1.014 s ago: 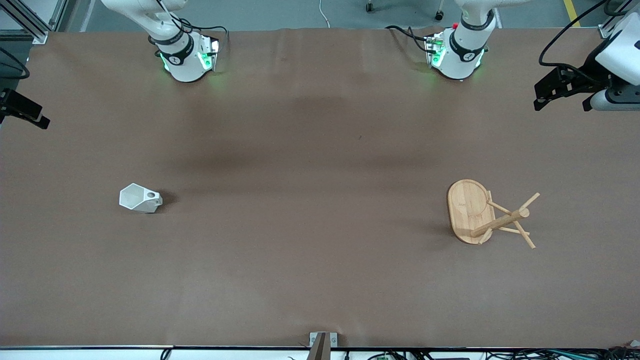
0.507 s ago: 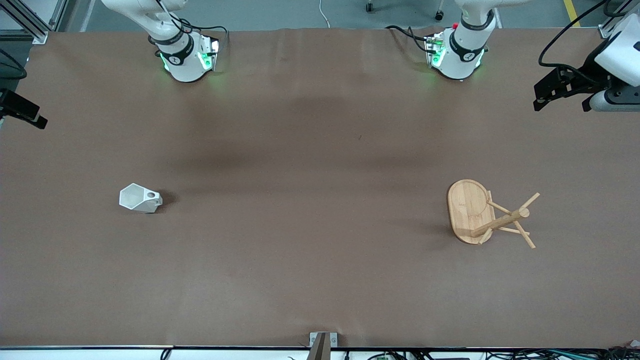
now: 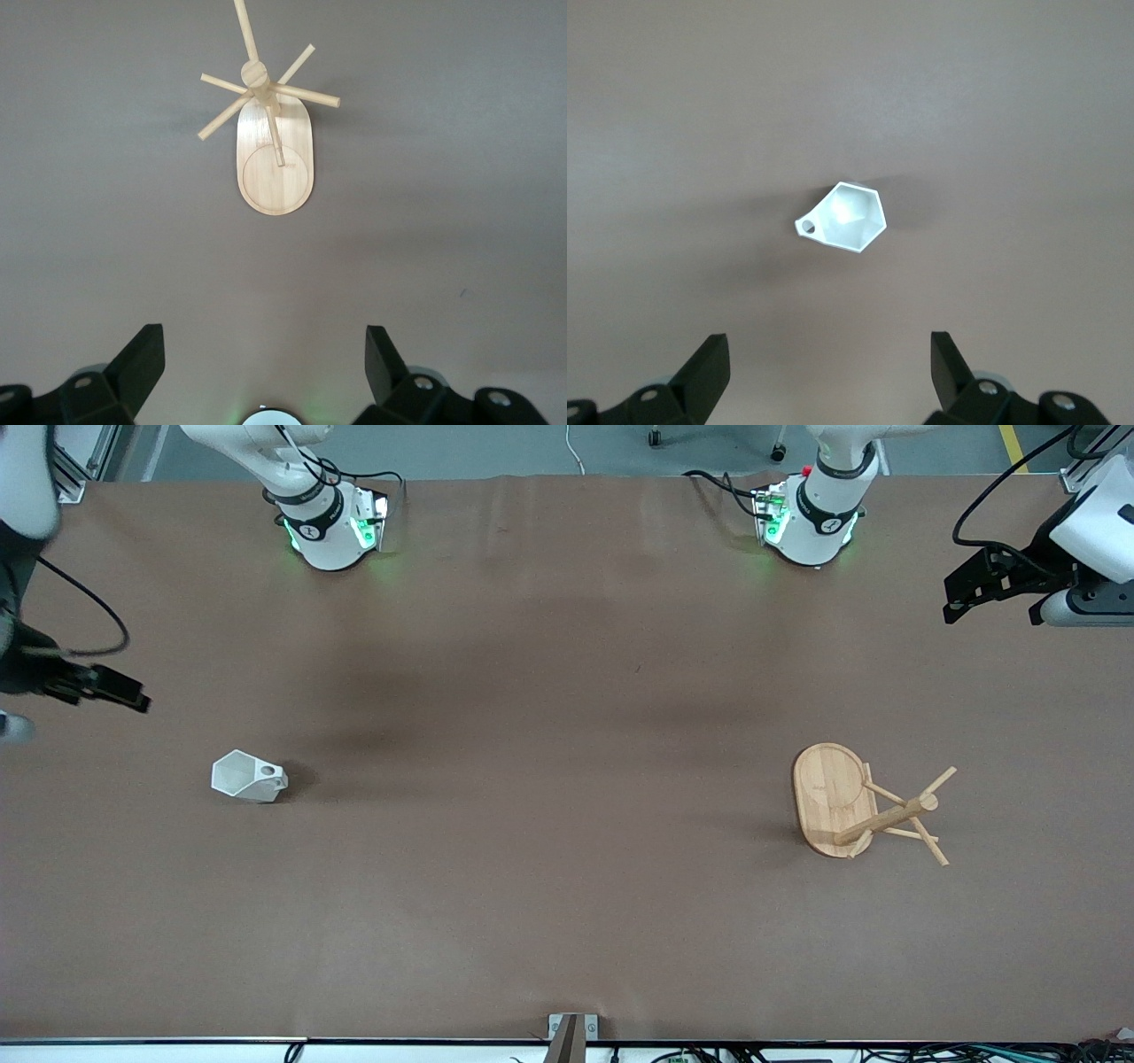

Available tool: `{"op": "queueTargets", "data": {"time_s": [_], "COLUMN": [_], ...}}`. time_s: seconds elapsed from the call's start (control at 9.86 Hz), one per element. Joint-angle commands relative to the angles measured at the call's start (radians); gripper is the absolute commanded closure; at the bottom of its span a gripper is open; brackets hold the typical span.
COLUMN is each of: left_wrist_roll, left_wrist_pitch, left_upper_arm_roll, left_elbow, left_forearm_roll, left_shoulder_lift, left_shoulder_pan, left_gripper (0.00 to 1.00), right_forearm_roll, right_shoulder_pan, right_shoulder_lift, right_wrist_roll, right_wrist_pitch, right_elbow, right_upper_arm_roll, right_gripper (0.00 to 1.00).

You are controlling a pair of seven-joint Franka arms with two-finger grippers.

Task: Hang cup on rack
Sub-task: 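Reach the right gripper to the white hexagonal cup and grasp it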

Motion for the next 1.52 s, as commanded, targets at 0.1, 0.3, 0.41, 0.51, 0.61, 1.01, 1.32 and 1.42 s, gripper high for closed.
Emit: {"op": "queueTargets", "data": {"time_s": [0.1, 0.3, 0.41, 0.51, 0.61, 1.01, 1.32, 1.42], "left_wrist_roll": [0.018, 0.017, 0.017, 0.015, 0.014, 0.015, 0.015, 0.015], "left_wrist_pitch": [-0.006, -0.006, -0.006, -0.006, -0.006, -0.006, -0.006, -0.006], "left_upper_arm_roll": [-0.002, -0.002, -0.002, -0.002, -0.002, -0.003, -0.005, -0.005], "left_elbow": [-0.020, -0.022, -0.021, -0.020, -0.020, -0.020, -0.022, -0.021], "left_forearm_roll": [-0.012, -0.012, -0.012, -0.009, -0.006, -0.007, -0.010, -0.010], "left_shoulder_lift": [0.009, 0.009, 0.009, 0.009, 0.010, 0.010, 0.010, 0.010], "left_shoulder_pan": [0.007, 0.007, 0.007, 0.007, 0.004, 0.002, -0.001, -0.001], "left_gripper": [0.00, 0.00, 0.00, 0.00, 0.00, 0.00, 0.00, 0.00], "right_forearm_roll": [-0.022, -0.022, -0.022, -0.022, -0.022, -0.020, -0.019, -0.006], "right_shoulder_pan": [-0.040, -0.062, -0.060, -0.062, -0.062, -0.071, -0.079, -0.080], "right_shoulder_lift": [0.105, 0.113, 0.127, 0.157, 0.191, 0.233, 0.262, 0.268], "right_wrist_roll": [-0.078, -0.140, -0.140, -0.139, -0.148, -0.254, -0.270, -0.269], "right_wrist_pitch": [0.139, 0.391, 0.543, 0.637, 0.688, 0.776, 0.814, 0.814], "right_elbow": [-0.067, -0.229, -0.312, -0.348, -0.359, -0.419, -0.426, -0.425], "right_upper_arm_roll": [0.008, 0.009, 0.009, 0.009, 0.009, 0.012, 0.014, 0.014], "right_gripper": [0.00, 0.00, 0.00, 0.00, 0.00, 0.13, 0.61, 0.80]}}
